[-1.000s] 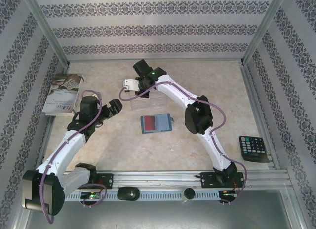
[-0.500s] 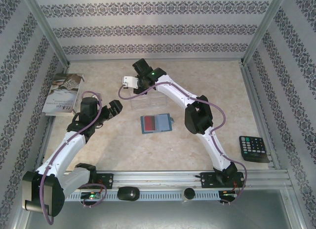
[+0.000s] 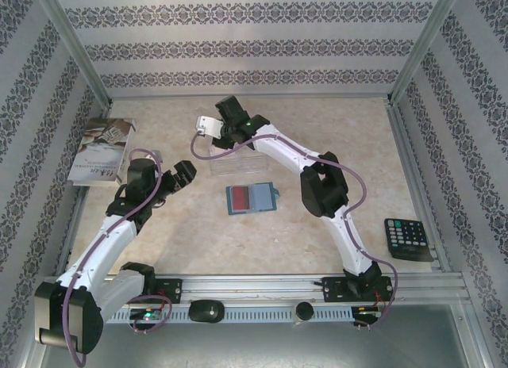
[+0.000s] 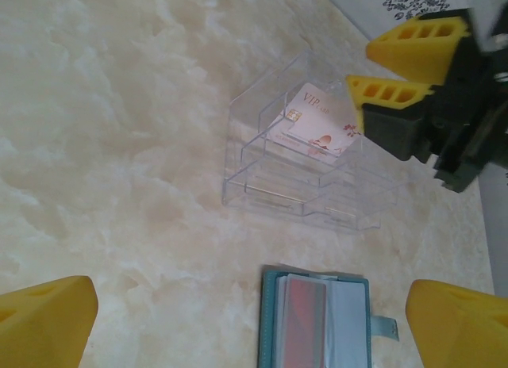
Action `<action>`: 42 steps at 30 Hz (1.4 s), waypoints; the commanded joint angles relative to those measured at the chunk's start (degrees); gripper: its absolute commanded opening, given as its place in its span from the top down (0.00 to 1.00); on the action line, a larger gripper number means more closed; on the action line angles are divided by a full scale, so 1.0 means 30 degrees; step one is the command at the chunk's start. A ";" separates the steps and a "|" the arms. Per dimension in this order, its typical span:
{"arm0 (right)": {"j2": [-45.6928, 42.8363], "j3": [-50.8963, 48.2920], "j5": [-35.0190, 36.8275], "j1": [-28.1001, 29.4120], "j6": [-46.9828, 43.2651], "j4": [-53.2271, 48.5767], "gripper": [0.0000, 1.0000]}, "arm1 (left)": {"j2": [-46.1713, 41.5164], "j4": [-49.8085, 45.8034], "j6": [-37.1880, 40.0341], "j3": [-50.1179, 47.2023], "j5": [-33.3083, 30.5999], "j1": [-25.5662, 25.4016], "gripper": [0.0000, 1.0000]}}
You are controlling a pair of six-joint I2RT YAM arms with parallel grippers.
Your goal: Take the credit cards out of the card holder
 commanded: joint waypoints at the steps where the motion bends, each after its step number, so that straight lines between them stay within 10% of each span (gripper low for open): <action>1: -0.2660 -0.1596 0.0096 0.0049 0.1755 0.3774 0.65 | -0.0081 0.1572 -0.1123 -0.0622 0.0678 0.0380 0.00; 16: -1.0080 -1.3764 -0.0391 -0.0083 1.8436 0.2440 0.65 | 0.1141 0.5456 -0.2082 -0.1965 0.2358 0.0411 0.07; 25: -0.8977 -1.7563 -0.0670 0.2023 1.8678 0.1695 0.68 | 0.3765 0.6524 -0.1718 -0.2429 0.2183 -0.1695 0.22; 42: -0.7901 -1.5954 0.3402 0.4284 1.6767 0.1436 0.65 | 0.3747 0.5674 -0.0975 -0.2654 0.1824 -0.2170 0.20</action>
